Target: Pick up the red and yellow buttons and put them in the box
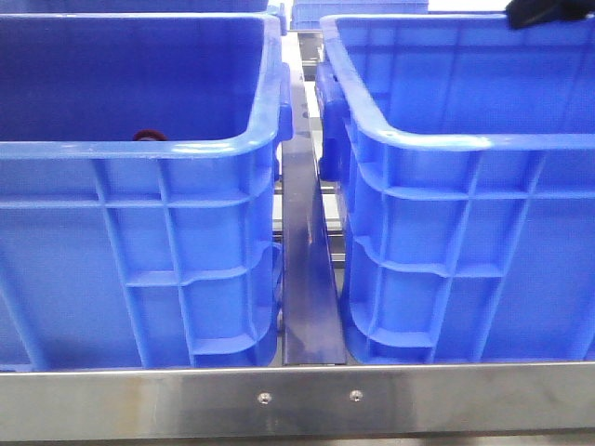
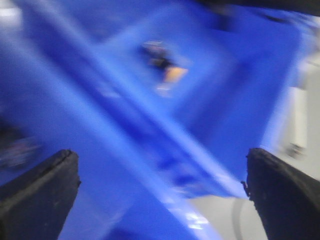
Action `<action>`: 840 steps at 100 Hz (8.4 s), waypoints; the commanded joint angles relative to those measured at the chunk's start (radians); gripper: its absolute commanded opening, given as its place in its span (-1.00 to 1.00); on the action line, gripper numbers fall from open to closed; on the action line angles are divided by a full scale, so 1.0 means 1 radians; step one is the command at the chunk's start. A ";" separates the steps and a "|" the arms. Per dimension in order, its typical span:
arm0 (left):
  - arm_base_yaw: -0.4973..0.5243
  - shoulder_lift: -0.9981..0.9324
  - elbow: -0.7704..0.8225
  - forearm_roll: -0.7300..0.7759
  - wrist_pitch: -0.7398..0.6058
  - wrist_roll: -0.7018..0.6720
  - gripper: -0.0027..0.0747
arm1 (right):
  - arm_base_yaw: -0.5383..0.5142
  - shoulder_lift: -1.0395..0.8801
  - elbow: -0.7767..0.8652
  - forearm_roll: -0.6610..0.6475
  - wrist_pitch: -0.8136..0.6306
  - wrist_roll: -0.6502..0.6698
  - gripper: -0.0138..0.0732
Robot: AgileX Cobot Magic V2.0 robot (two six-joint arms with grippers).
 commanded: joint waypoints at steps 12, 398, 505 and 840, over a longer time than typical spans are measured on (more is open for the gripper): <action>0.016 -0.031 -0.073 0.473 -0.101 -0.518 0.71 | -0.006 -0.136 0.026 0.078 0.026 0.007 -0.12; -0.261 0.097 -0.105 0.117 -0.109 -0.087 -0.69 | 0.177 -0.010 0.009 -0.009 0.666 0.771 -0.23; -0.261 0.097 -0.153 0.162 -0.054 -0.087 0.85 | -0.167 0.017 -0.089 -0.066 0.146 0.125 -0.26; -0.113 0.026 -0.085 0.592 -0.208 -0.455 -0.98 | -0.193 -0.553 0.310 0.078 0.049 0.056 -0.83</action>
